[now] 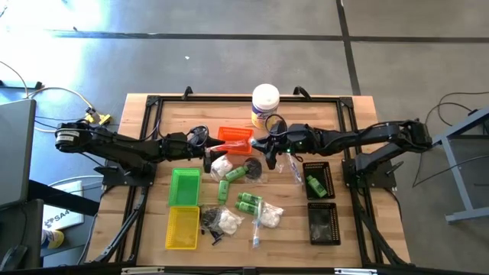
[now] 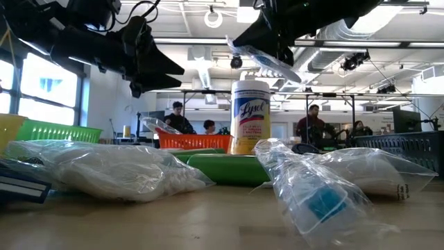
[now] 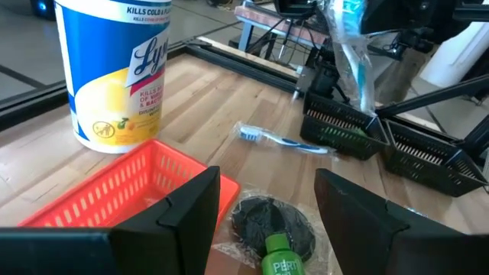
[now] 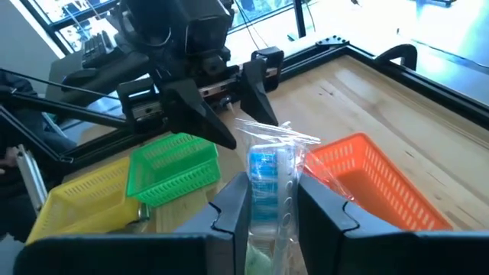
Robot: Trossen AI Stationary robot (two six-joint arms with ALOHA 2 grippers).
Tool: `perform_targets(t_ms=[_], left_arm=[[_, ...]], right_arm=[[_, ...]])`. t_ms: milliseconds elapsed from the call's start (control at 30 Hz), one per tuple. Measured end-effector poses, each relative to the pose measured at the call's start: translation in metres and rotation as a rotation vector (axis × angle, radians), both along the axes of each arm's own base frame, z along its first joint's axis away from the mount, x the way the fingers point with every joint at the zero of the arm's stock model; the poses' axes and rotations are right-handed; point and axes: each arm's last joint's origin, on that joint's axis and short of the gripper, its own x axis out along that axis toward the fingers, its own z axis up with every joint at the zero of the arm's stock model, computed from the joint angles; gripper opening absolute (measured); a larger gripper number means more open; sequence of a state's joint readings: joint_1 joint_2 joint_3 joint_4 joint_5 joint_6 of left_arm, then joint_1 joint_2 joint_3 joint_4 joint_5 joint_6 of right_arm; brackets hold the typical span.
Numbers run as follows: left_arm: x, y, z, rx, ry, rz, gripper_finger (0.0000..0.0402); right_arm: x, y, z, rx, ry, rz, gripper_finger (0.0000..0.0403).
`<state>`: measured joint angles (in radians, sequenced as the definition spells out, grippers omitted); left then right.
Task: Pick & Place Travel size toiletries
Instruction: Put the blue toothbrush into the green bin
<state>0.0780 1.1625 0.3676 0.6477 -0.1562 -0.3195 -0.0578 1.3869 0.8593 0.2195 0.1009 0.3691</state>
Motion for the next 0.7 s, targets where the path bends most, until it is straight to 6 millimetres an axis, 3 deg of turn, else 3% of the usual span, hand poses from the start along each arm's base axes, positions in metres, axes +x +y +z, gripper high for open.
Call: perform_targets(t_ms=[700], left_arm=[[0.0044, -0.0003, 0.0027, -0.043, -0.078, -0.006, 0.0211]], right_arm=[[0.0020, 0.0084, 0.0052, -0.009, -0.055, 0.030, 0.0074]])
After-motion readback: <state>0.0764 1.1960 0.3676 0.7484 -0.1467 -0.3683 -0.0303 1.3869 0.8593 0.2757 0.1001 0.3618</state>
